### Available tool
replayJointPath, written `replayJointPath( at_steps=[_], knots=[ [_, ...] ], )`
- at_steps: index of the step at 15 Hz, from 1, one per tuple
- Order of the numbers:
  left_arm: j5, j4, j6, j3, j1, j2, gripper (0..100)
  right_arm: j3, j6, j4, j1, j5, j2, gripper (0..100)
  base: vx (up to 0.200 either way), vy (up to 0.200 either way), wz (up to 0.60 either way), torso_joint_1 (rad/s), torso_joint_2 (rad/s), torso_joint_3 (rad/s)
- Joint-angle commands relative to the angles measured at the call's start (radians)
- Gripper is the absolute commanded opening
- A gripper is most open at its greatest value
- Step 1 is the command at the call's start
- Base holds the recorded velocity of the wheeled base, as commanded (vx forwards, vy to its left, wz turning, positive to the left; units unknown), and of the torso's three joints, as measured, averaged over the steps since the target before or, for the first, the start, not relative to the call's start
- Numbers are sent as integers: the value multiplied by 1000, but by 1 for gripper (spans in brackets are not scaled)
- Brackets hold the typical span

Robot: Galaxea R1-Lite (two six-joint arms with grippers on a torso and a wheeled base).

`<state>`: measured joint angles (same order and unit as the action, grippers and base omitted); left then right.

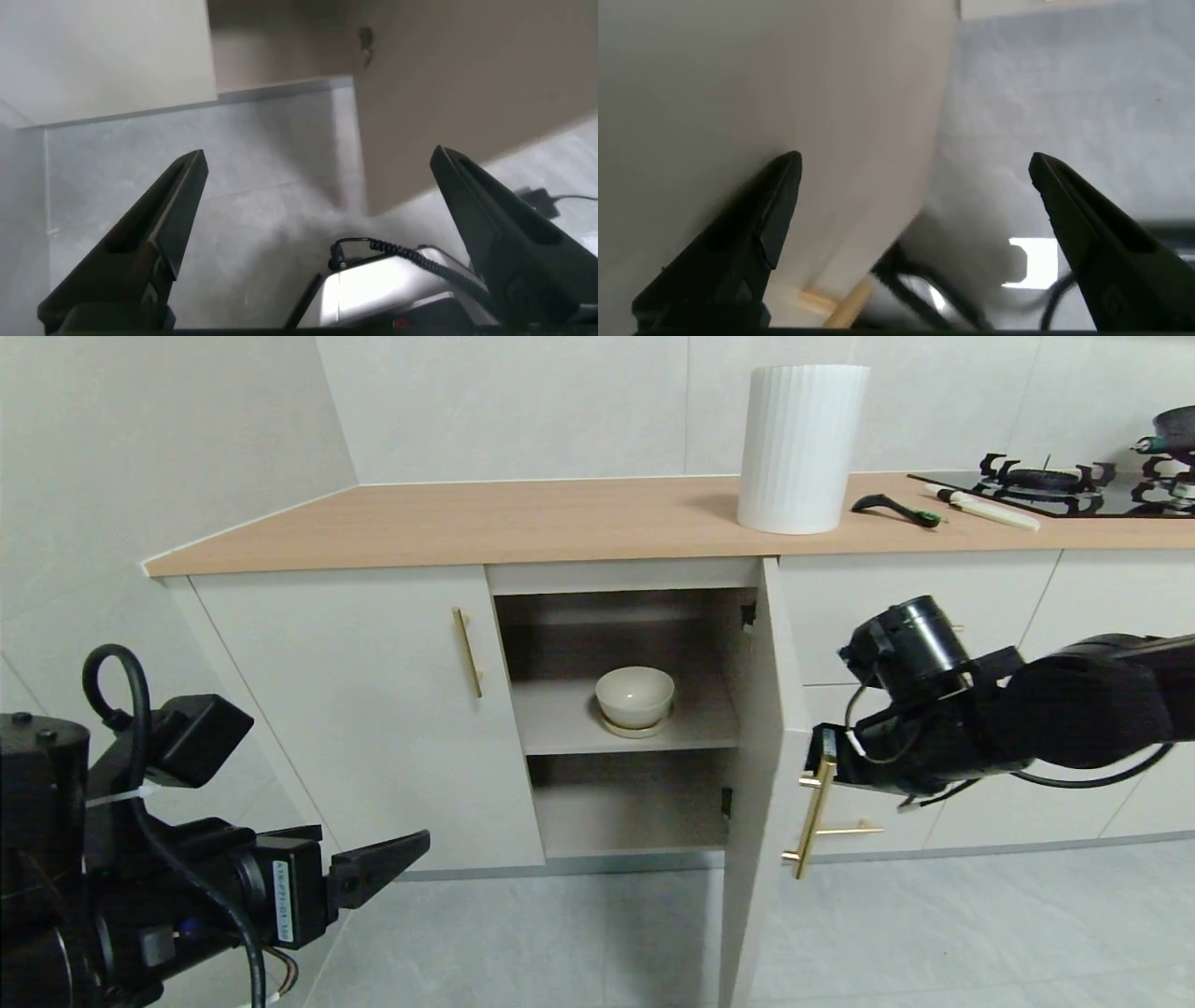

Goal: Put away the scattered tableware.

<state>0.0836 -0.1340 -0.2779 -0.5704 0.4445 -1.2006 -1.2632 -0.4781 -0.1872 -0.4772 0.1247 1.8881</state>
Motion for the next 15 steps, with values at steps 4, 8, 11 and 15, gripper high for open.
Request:
replayJointPath(
  at_steps=[4,8,11,15],
  knots=[
    [-2,1,5,-5,0,-4,100,-268,-10,5,-32,-3,289,100,0,0,0,0,0,0],
    [-2,1,6,0,5,0,100,-274,-89,86,-38,0,332,100,0,0,0,0,0,0],
    [-1,2,31,4,7,-4,100,-274,-106,89,-40,1,344,100,0,0,0,0,0,0],
    [4,5,45,6,7,-5,100,-275,-142,149,-40,1,353,100,100,0,0,-1,0,4]
  ],
)
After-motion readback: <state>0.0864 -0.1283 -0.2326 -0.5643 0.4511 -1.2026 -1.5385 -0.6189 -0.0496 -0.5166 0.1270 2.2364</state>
